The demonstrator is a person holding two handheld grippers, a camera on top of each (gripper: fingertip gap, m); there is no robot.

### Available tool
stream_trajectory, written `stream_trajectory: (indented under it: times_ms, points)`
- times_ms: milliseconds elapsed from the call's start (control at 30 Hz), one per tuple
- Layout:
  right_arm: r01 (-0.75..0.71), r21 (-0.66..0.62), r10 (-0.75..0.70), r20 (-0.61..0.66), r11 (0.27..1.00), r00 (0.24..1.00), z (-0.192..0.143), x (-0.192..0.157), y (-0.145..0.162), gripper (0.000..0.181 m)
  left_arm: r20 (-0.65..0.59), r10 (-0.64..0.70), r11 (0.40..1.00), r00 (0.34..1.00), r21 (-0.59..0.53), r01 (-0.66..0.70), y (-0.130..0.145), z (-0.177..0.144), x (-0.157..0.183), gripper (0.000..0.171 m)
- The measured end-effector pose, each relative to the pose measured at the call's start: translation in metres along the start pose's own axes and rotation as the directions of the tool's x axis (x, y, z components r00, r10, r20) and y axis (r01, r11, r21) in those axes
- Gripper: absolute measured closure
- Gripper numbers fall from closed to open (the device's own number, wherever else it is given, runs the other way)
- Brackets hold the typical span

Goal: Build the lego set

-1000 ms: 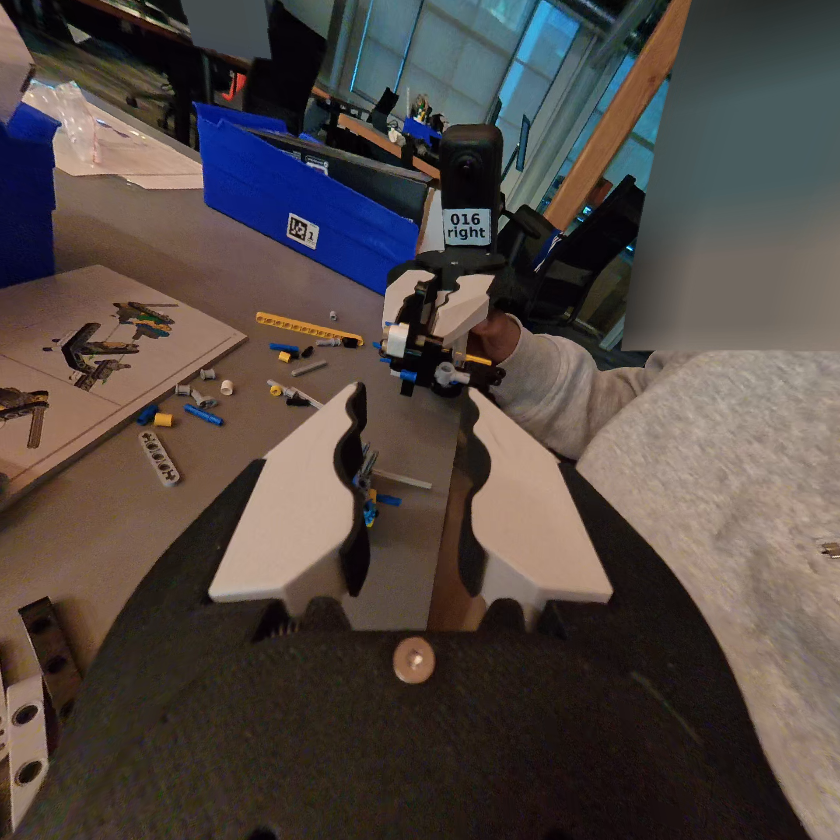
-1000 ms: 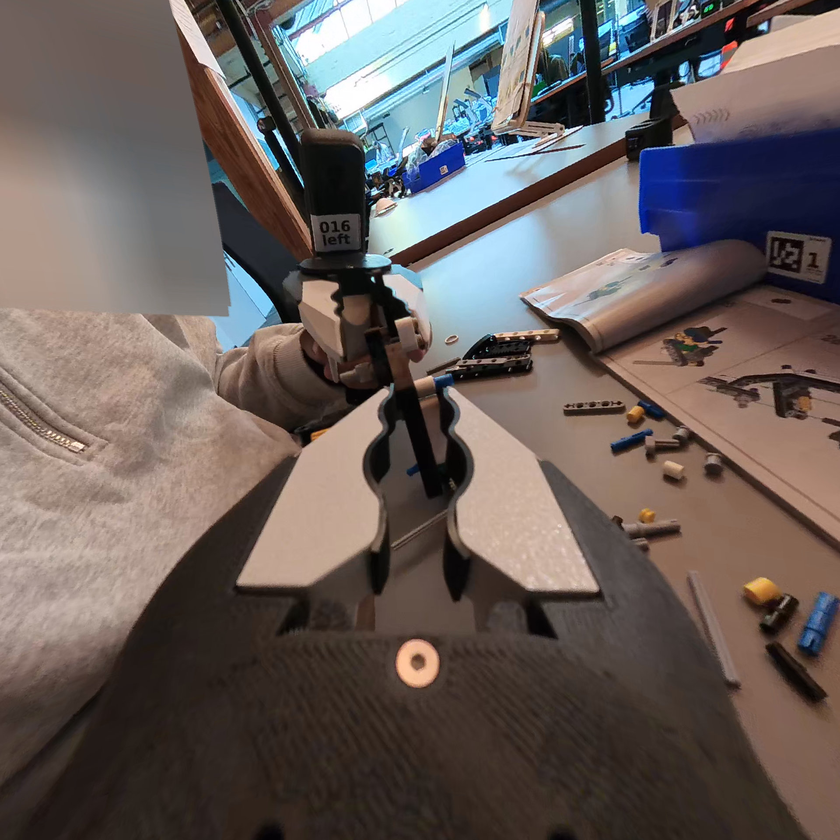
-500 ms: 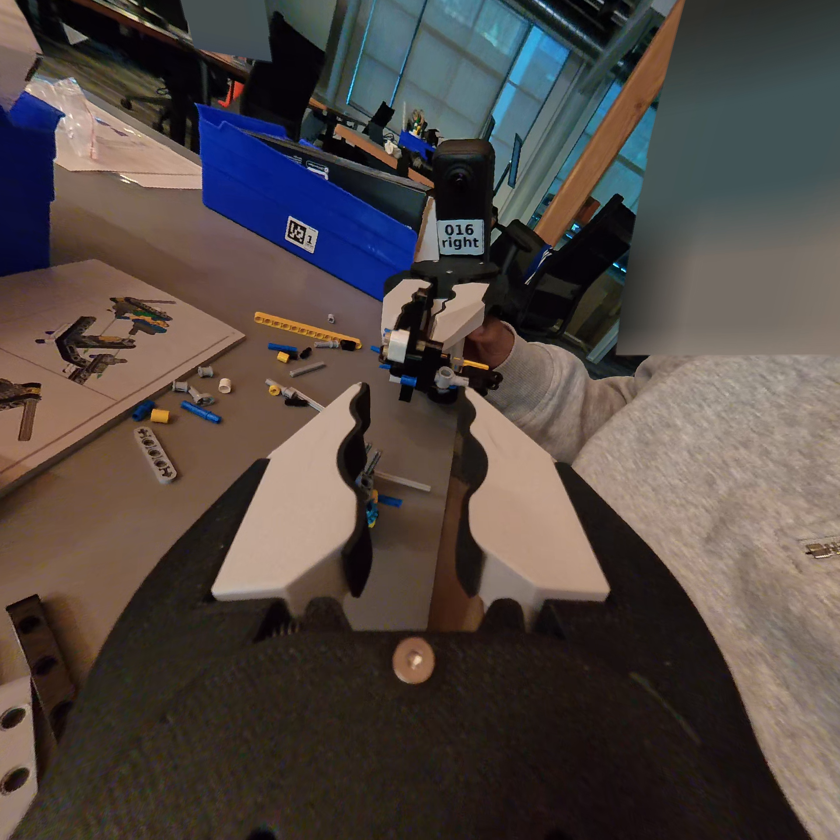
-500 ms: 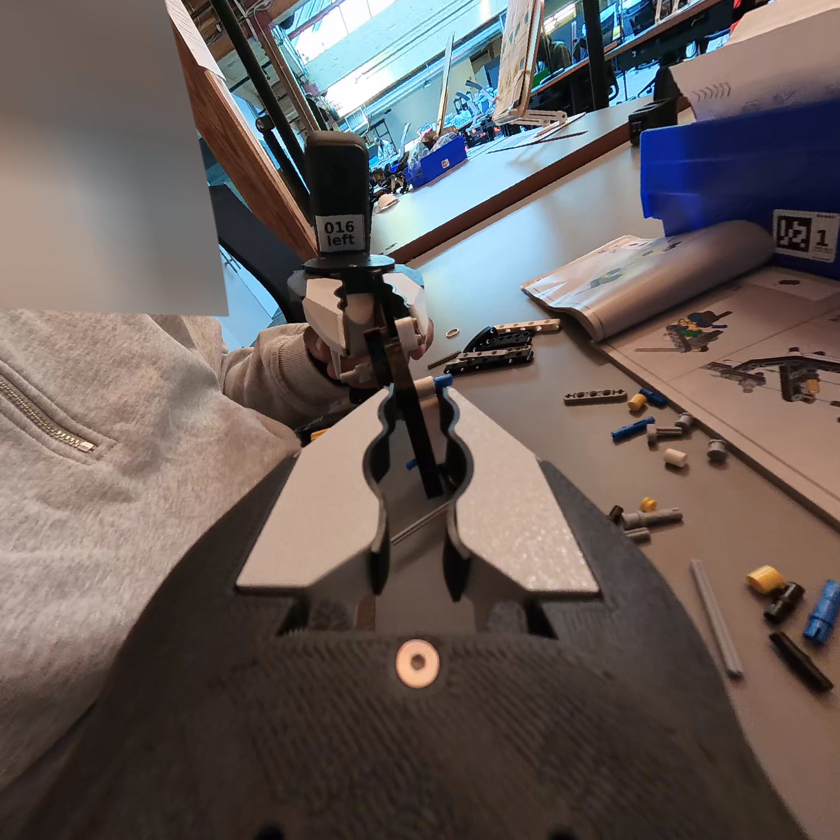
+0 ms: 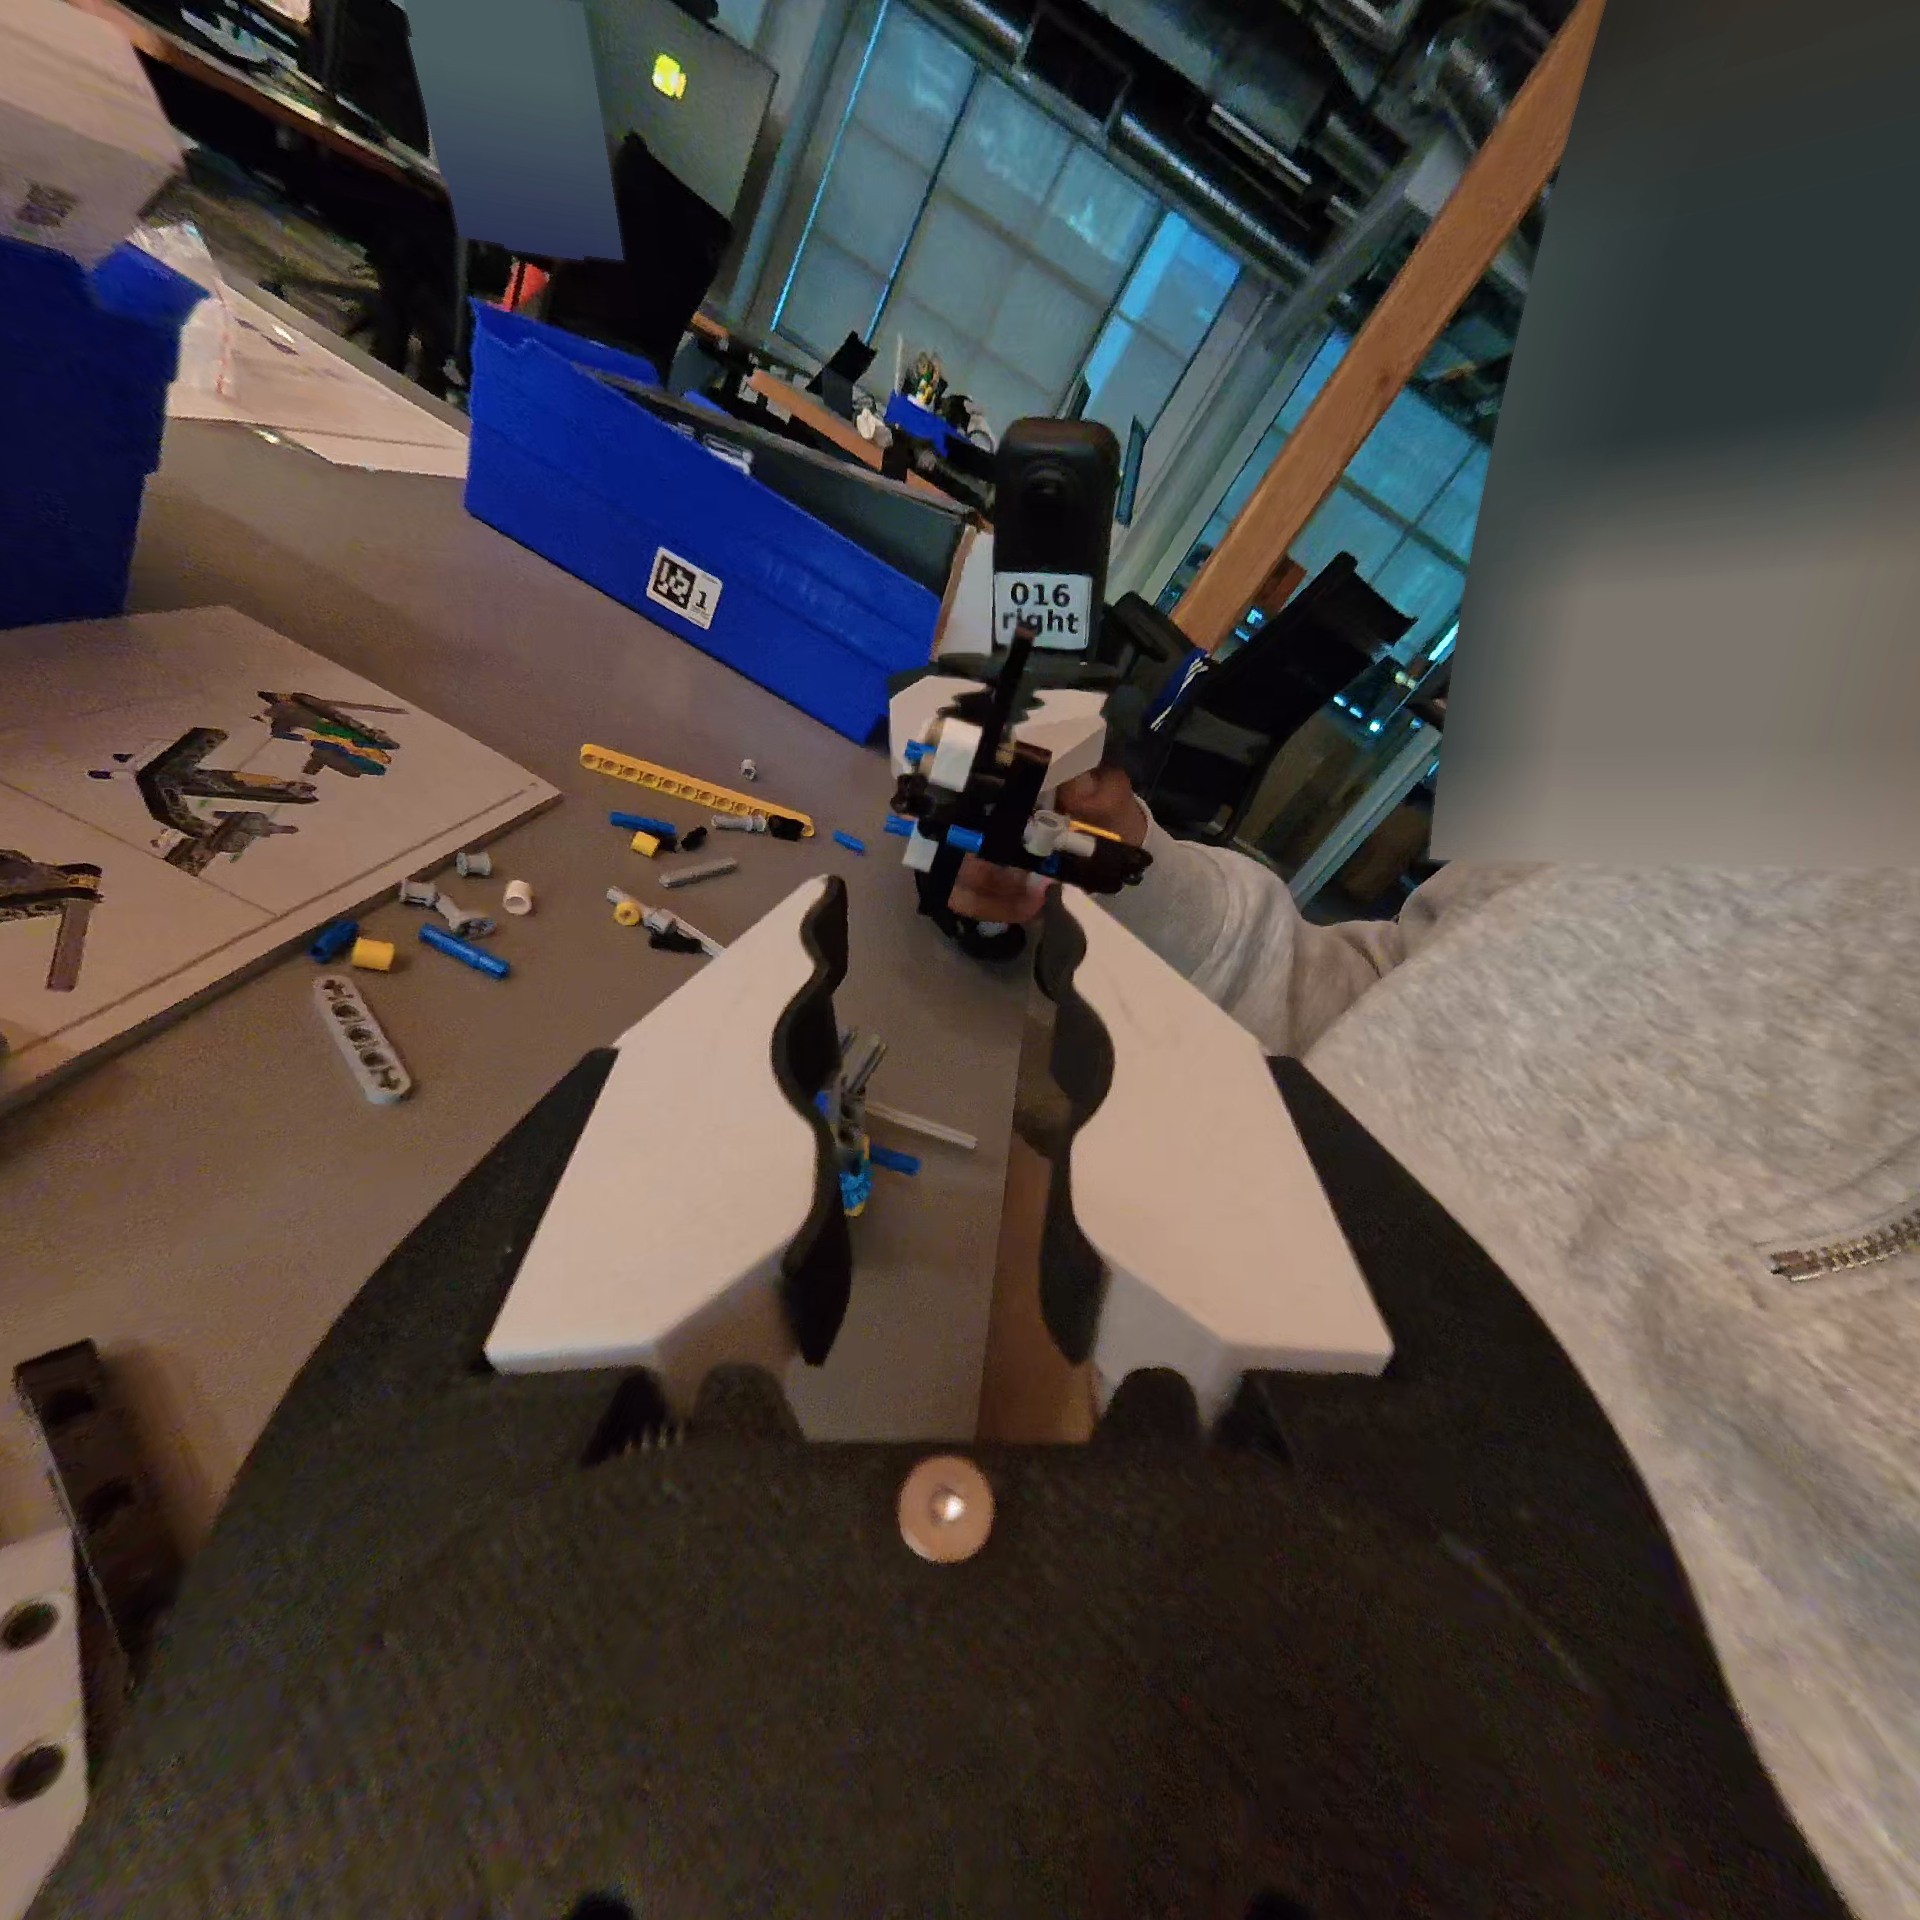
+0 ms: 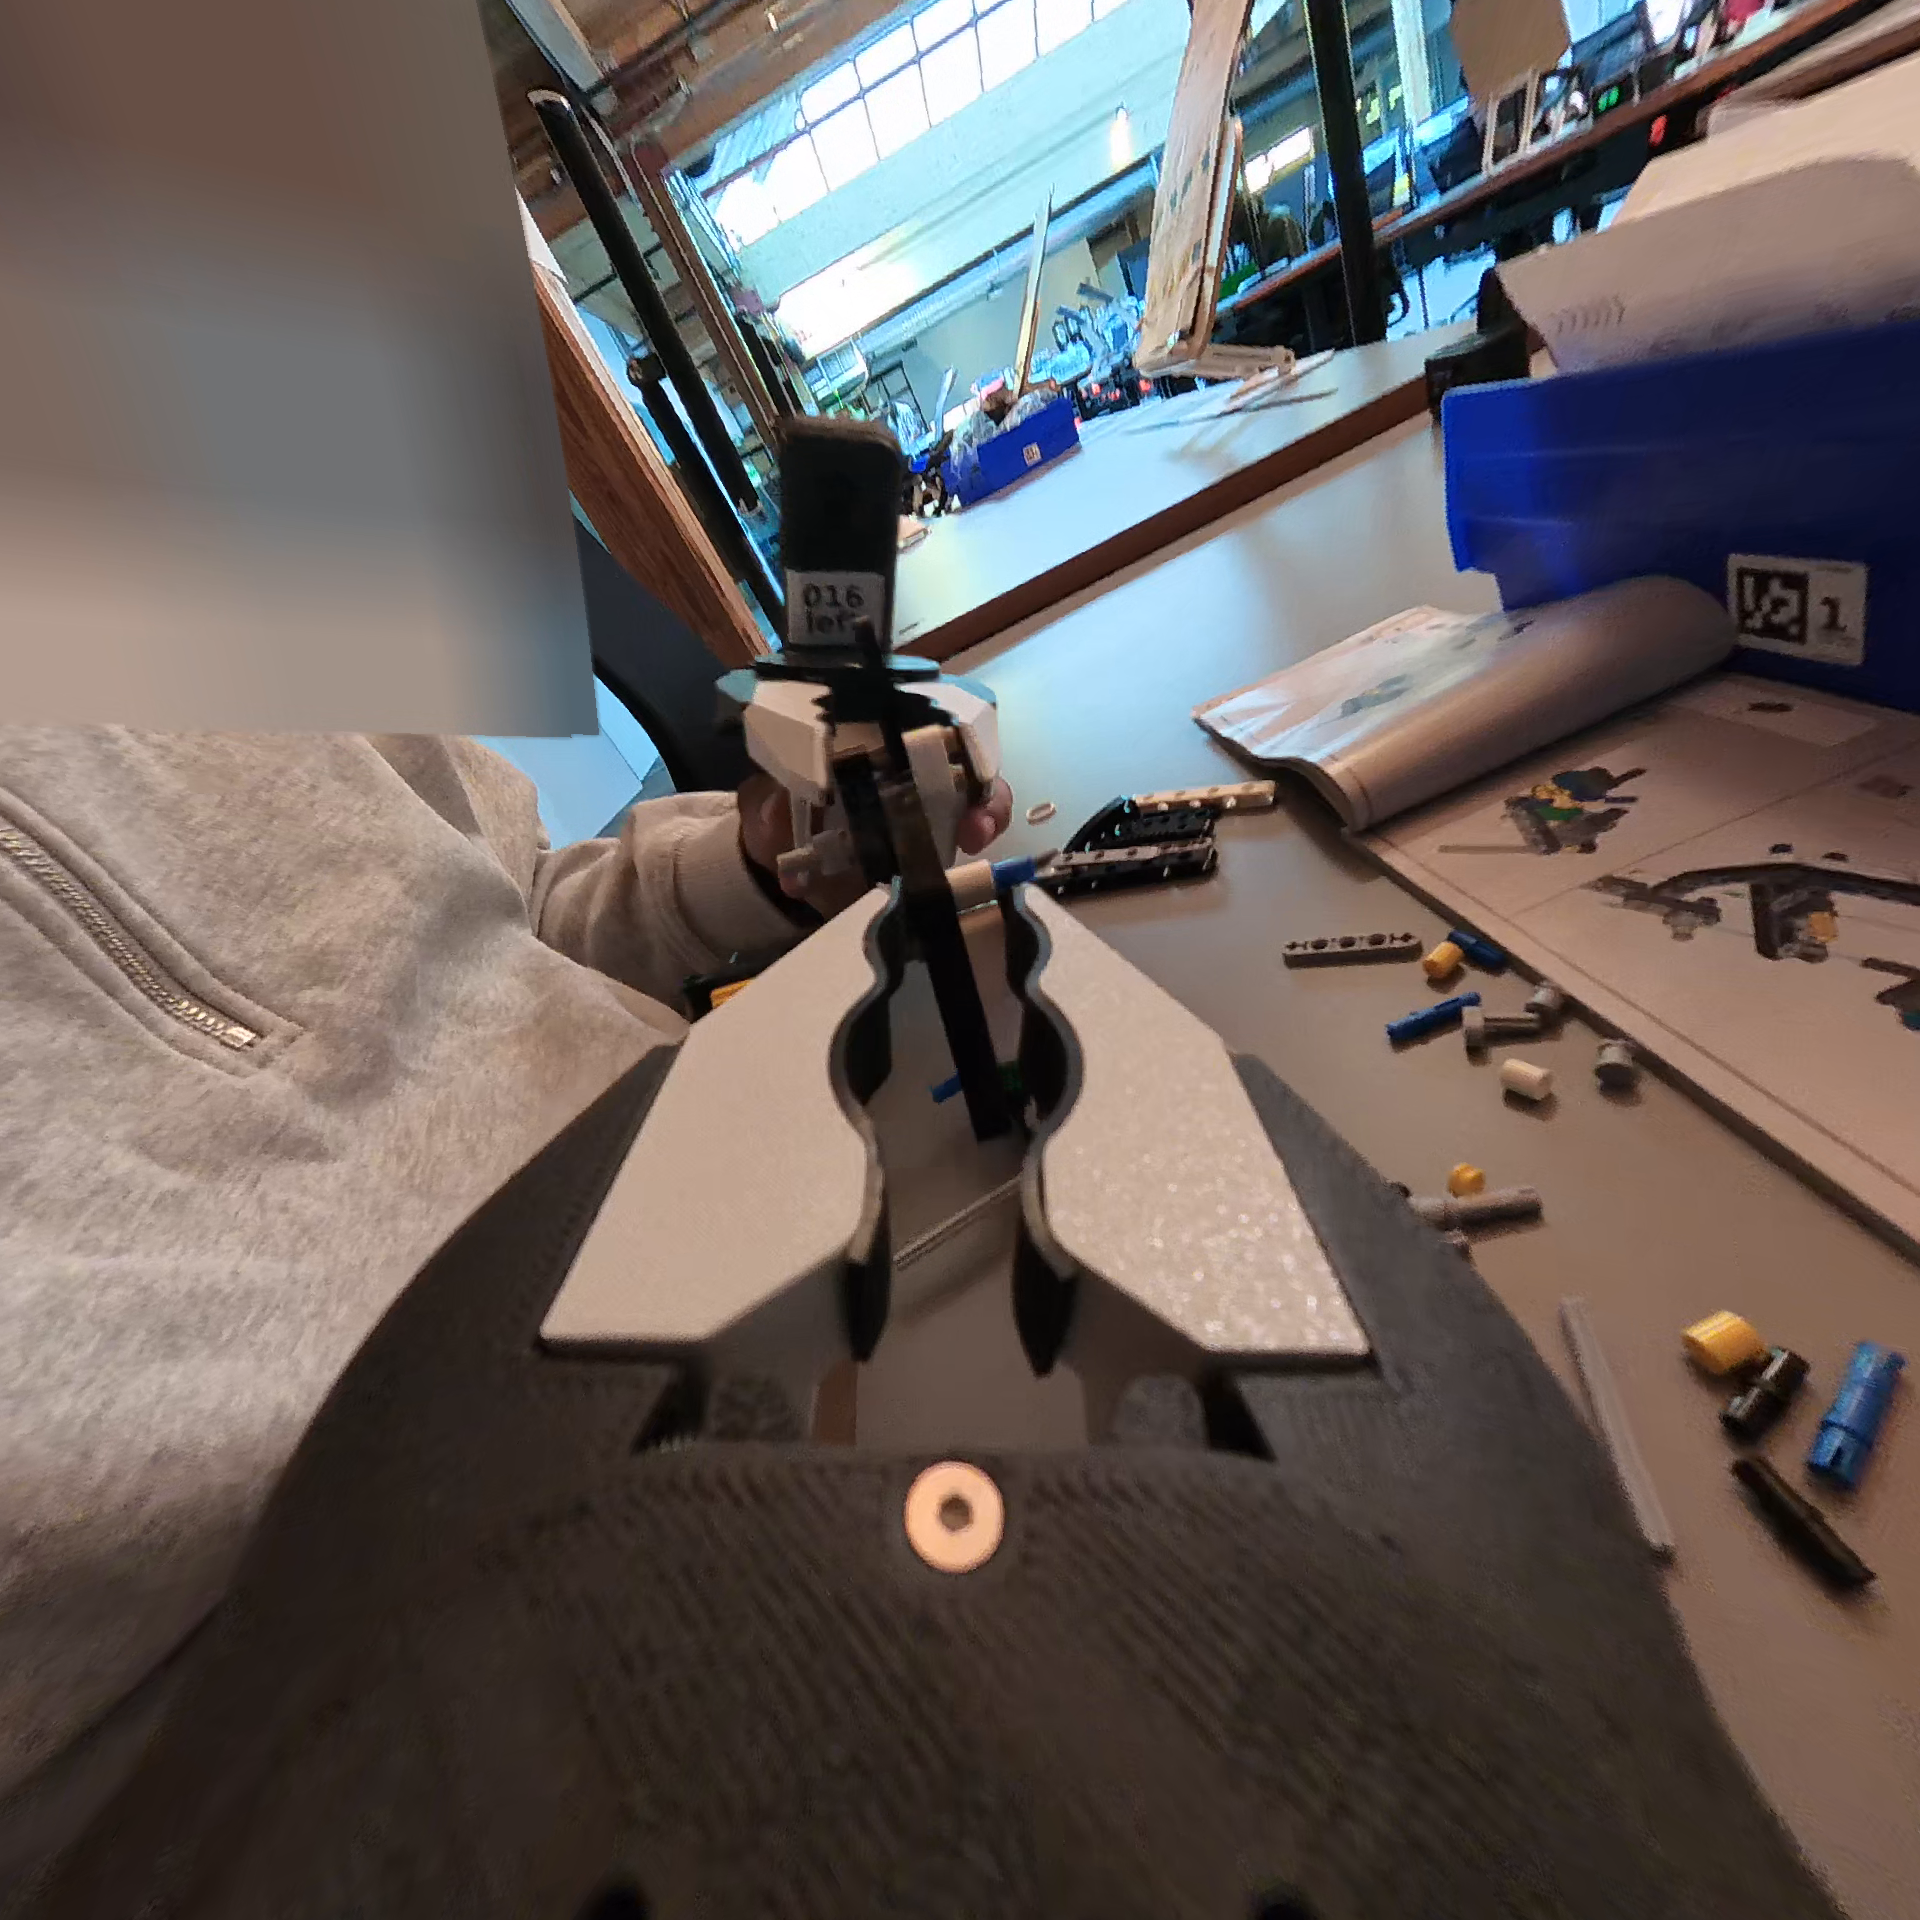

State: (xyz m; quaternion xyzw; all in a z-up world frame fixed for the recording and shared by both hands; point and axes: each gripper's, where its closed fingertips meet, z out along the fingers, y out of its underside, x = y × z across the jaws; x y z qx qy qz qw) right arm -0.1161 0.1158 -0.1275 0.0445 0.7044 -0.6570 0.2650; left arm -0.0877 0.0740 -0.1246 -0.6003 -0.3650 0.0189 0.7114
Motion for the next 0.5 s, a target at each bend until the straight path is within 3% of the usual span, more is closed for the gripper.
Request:
stream_trajectory:
  times_ms: [367,500]
  points:
    - [-0.024,0.098,0.022,0.025,0.995,0.999,-0.01,0.003,-0.012,0.165,0.067,-0.014,0.998,0.998,0.064,0.01,0.0,-0.008,-0.026,0.136]
    - [-0.029,0.095,0.026,0.028,0.995,0.999,-0.009,0.004,-0.01,0.164,0.047,-0.104,0.991,0.993,0.083,0.1,-0.001,-0.01,-0.033,0.134]
